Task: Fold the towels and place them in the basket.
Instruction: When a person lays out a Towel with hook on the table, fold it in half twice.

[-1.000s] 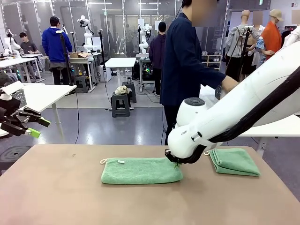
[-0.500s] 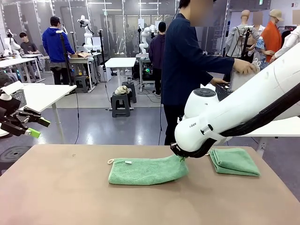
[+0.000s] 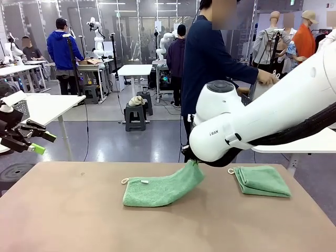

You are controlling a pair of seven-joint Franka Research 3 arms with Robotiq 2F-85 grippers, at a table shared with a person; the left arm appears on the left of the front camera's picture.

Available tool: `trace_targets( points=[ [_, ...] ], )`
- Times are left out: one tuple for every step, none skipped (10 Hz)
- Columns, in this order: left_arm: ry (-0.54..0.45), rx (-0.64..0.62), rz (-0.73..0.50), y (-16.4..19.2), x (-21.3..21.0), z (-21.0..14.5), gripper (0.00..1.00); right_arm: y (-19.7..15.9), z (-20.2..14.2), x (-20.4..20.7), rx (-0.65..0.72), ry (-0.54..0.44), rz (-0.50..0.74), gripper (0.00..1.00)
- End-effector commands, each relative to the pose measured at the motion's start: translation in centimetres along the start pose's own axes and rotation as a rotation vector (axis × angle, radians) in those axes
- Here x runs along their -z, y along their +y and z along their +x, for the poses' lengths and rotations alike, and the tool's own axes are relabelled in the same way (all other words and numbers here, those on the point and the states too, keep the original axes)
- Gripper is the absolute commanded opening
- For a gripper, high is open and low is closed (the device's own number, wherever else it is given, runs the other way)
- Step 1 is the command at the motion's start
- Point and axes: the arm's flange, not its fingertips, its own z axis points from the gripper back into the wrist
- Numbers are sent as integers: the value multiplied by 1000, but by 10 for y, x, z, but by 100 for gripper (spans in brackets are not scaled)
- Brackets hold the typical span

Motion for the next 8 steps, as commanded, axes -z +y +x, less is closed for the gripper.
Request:
trace_targets(
  points=[
    [-4, 1, 3, -2, 0, 1, 89, 35, 7, -8, -4, -21, -44, 0],
    [-4, 1, 3, -2, 0, 1, 89, 54, 9, -13, -25, -25, -54, 0],
    [-4, 1, 3, -2, 0, 1, 89, 76, 12, -16, -41, -20, -70, 0],
    [-4, 1, 3, -2, 0, 1, 89, 94, 13, -14, -28, -14, -97, 0],
    [-4, 1, 3, -2, 0, 1, 89, 111, 14, -7, -19, -6, -131, 0],
    [-4, 1, 3, -2, 0, 1, 89, 128, 13, 2, -19, -3, -156, 0],
    [-4, 1, 3, -2, 0, 1, 89, 145, 10, 9, -27, -2, -172, 0],
    [-4, 1, 3, -2, 0, 1, 89, 166, 6, 16, -25, 8, -165, 0]
  ],
)
